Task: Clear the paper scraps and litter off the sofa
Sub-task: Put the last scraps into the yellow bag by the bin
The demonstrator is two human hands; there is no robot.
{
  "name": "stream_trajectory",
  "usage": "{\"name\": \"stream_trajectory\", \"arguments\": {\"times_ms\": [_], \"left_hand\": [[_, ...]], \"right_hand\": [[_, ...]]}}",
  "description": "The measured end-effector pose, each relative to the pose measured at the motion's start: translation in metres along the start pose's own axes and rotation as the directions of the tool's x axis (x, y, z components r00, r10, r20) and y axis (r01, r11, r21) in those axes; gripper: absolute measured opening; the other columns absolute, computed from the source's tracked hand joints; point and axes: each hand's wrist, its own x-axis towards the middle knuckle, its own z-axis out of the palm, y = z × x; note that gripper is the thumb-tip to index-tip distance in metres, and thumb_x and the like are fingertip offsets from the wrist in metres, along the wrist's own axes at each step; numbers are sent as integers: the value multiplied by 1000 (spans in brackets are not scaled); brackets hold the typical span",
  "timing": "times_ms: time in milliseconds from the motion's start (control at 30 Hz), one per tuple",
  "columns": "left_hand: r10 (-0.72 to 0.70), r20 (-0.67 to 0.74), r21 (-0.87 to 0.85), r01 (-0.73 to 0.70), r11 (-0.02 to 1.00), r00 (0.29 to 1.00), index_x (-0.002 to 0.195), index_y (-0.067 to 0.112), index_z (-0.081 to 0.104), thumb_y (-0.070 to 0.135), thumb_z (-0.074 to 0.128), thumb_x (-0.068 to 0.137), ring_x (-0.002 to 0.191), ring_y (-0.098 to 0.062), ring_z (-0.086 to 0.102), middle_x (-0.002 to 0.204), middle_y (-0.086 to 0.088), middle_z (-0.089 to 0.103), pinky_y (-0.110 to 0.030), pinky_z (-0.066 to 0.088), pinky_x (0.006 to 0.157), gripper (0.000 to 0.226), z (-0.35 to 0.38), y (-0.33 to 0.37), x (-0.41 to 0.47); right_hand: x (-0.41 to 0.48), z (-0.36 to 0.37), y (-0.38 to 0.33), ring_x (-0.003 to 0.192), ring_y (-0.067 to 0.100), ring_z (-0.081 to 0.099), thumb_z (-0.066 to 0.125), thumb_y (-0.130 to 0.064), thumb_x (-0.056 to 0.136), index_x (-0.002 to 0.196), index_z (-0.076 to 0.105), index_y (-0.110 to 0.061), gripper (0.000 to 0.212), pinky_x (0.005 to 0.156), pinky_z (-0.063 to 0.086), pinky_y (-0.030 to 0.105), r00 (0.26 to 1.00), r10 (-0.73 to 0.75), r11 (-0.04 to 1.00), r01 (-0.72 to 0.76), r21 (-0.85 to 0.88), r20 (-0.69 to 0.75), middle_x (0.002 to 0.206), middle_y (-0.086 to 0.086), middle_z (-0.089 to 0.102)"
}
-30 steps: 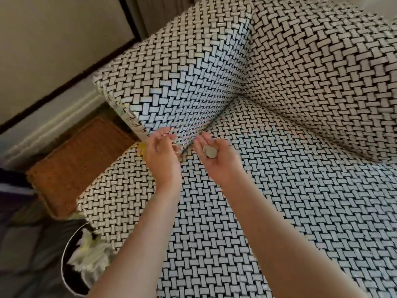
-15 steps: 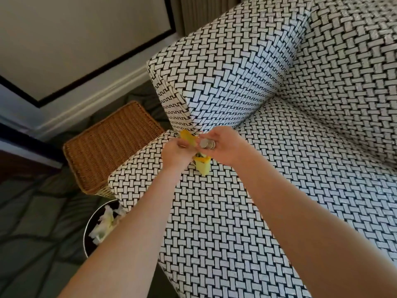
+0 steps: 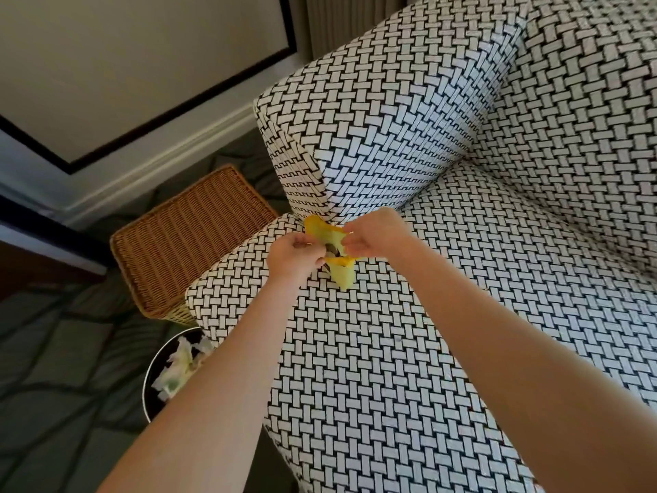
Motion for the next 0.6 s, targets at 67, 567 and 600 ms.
{"name": "stream_trajectory", "arguments": {"times_ms": [67,567,600], "left_hand": [[-16,5,-59,16,998,1000,78,9,56,-9,63,78,67,-12,61,75,-4,58,-11,54,53,19,2,1,-1],[306,-64,209,-287,935,950,91,16,52,7,71,74,79,-7,57,86,8,59,-6,45,66,27,27,-49,-31],[311,-76,234,-287,929,947,91,16,53,11,74,73,81,-9,58,89,6,61,-13,47,69,29,30,-51,-31]], "right_hand": [[-2,4,9,63,12,53,52,-2,83,109,65,-8,29,63,51,24,994,29,999,-24,48,-107,85,-1,63],[-17,3,16,79,9,59,64,-13,83,89,74,-11,12,80,45,17,931,-364,895,341,-287,-32,83,0,70],[-17,2,15,83,11,60,63,-13,84,89,74,-11,12,84,46,23,929,-367,892,339,-300,-40,83,-1,70]]}}
